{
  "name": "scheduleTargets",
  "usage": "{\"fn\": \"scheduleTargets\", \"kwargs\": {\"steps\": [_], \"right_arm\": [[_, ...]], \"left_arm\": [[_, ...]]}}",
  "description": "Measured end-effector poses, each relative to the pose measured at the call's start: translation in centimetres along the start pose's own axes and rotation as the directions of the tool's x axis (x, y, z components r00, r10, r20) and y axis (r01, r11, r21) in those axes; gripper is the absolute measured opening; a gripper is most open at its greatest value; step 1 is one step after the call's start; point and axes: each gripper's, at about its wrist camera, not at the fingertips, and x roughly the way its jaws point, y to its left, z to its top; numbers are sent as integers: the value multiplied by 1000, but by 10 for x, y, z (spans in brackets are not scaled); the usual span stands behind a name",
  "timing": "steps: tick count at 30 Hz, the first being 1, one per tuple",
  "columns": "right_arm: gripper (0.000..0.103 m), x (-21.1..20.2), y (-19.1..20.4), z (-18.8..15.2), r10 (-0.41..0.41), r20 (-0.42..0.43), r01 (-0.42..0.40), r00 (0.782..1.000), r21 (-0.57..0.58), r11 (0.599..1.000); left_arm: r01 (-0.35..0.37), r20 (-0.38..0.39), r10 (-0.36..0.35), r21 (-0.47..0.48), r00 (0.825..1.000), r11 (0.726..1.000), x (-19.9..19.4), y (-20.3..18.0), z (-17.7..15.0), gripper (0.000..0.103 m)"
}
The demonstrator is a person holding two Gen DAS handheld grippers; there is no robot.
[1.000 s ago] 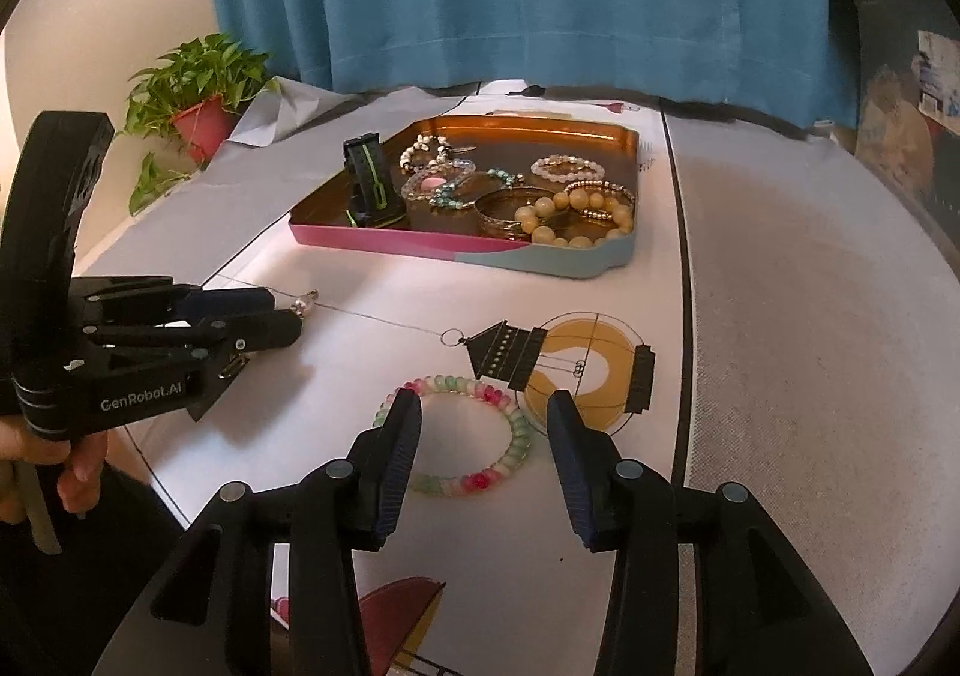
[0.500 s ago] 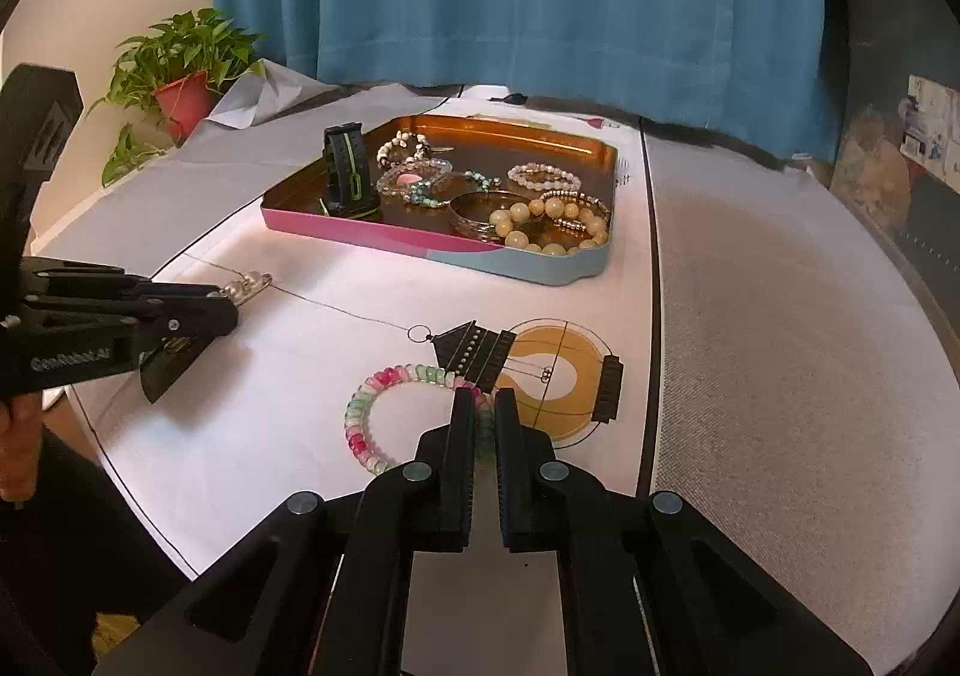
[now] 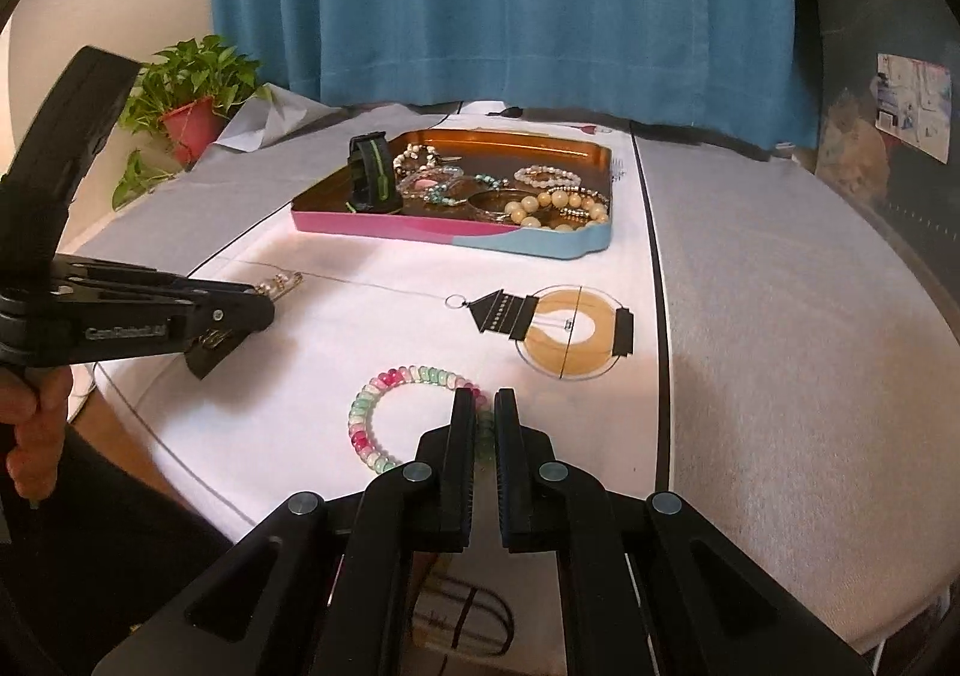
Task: Organize jewelry
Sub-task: 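Lift and carry the brooch and pastel bracelet over the orange tray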
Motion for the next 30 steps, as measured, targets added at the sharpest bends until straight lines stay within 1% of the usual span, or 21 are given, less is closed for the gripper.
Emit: {"fn": "scheduleTargets", "kwargs": {"steps": [3,4,6,9,13,14,18,23,28,30], "right_arm": [[6,-4,-4,-2,8,6,-8,1000,46,999],[6,-4,-6,-1,13,7,-13,1000,62,998],[6,-3,-9,0,13,3,-13,1000,92,996],[6,-2,-20,0,34,10,-35,999,176,984],[6,-3,-27,3,54,31,-60,998,240,969],[6,-5,-28,4,64,50,-75,997,253,965],[6,-7,-24,9,76,73,-91,994,231,969],[6,-5,-25,14,62,87,-80,994,222,972],[6,3,-29,18,57,80,-74,995,221,972],[6,4,-30,21,70,81,-86,994,216,973]], "left_arm": [[-1,-18,0,-61,1000,998,-3,-2,-3,9],[1,-26,-3,-66,1000,998,-3,-4,-2,9],[8,-43,-11,-55,999,998,-2,-12,0,9],[-7,-51,6,-25,999,1000,-3,-25,0,9],[-9,-62,7,-34,998,999,-6,-29,-3,9],[-8,-63,6,-36,998,999,-8,-28,-4,9],[-14,-51,12,-25,999,1000,-14,-26,-3,9],[20,-45,-24,-89,999,996,-15,-16,6,9],[28,-42,-30,-59,999,998,-10,-21,11,9],[24,-36,-25,-37,999,999,-7,-24,14,9]]}}
